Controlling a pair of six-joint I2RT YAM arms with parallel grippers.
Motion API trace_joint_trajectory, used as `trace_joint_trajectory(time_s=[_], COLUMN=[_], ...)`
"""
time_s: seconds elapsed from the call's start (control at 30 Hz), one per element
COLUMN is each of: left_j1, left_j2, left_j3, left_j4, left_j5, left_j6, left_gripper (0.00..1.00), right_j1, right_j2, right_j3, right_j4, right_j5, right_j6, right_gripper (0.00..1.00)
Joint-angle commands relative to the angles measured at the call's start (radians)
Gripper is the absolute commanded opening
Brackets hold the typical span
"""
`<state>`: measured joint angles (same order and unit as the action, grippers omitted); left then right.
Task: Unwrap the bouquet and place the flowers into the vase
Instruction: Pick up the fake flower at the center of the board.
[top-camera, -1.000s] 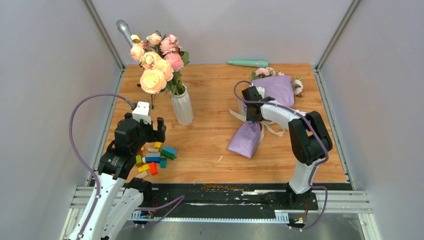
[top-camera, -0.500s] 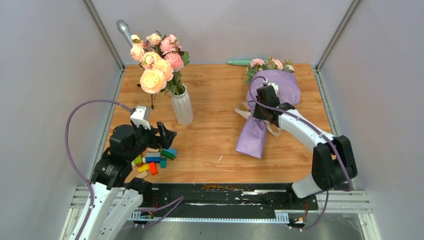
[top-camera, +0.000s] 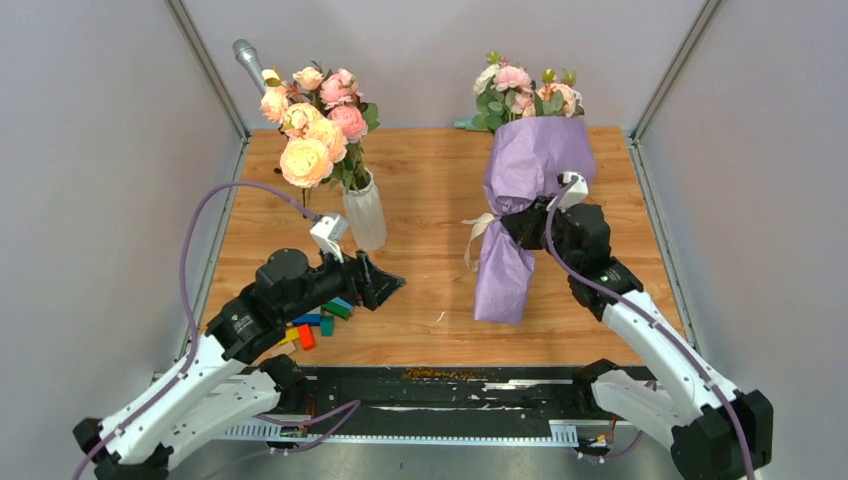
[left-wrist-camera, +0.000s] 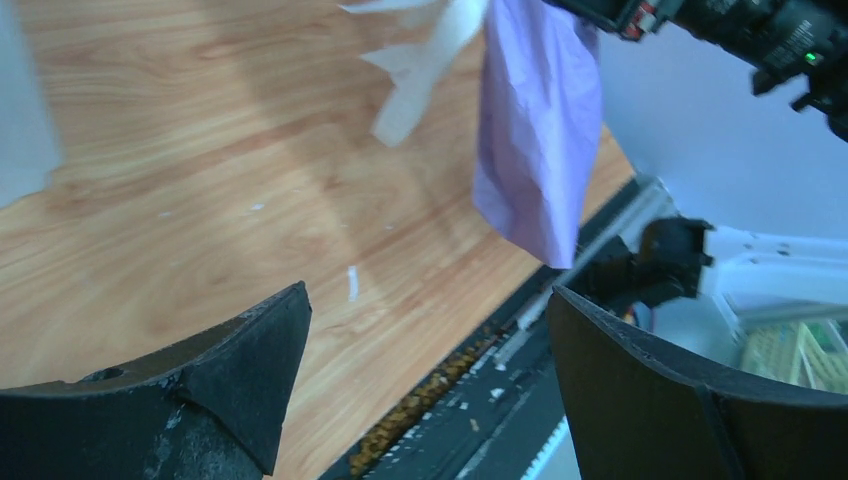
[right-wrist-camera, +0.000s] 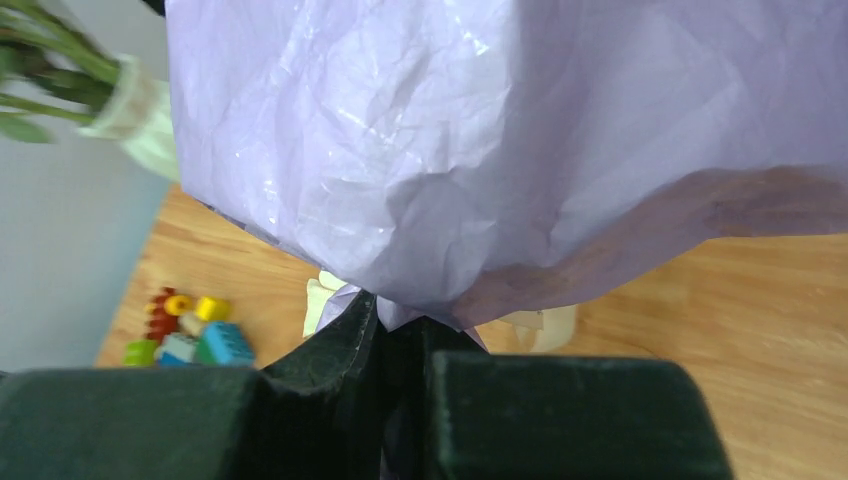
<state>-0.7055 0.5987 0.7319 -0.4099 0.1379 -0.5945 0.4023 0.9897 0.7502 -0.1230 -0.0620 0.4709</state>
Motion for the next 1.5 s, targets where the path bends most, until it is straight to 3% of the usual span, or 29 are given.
trace_joint_trajectory(time_s=[0.0,0.23,0.4,0.8,1.07,1.47], left_j1=[-0.184,-0.383,-0.401,-0.402,-0.400,-0.401], left_j2=[0.076,0.274,0.394,0.474,0.536,0.600], left_j3=[0.012,0.023,0.077,0.129,0.152,0.188], left_j4=[0.209,0.585,0.744,0.811,0.905,0.934], left_j5=[-0.128,-0.160,-0.115,-0.125,-0.011,0.025], left_j6=[-0.071,-0.130,-0.140,-0.118,-0.136,-0.152], left_gripper=[0.95,0.98,1.00,1.00,1.00,1.00], right_j1=[0.001,0.001,0.002,0.002,0.003,0.003], right_j2=[-0.130,-0.229,-0.269,-0.327,-0.292,-0.281], right_j3=[-0.038,-0.065,-0.065,-0.053,-0.019,0.016], right_j4=[0.271,0.376,0.435,0.486,0.586,0.600], right_j5=[-0.099,-0.212,-0.318,-0.440,-0.543,-0.588], right_j6=[0.064,0.139,0.202,0.270,0.333,0.335], right_gripper=[0.00,0.00,0.00,0.00,0.00,0.00])
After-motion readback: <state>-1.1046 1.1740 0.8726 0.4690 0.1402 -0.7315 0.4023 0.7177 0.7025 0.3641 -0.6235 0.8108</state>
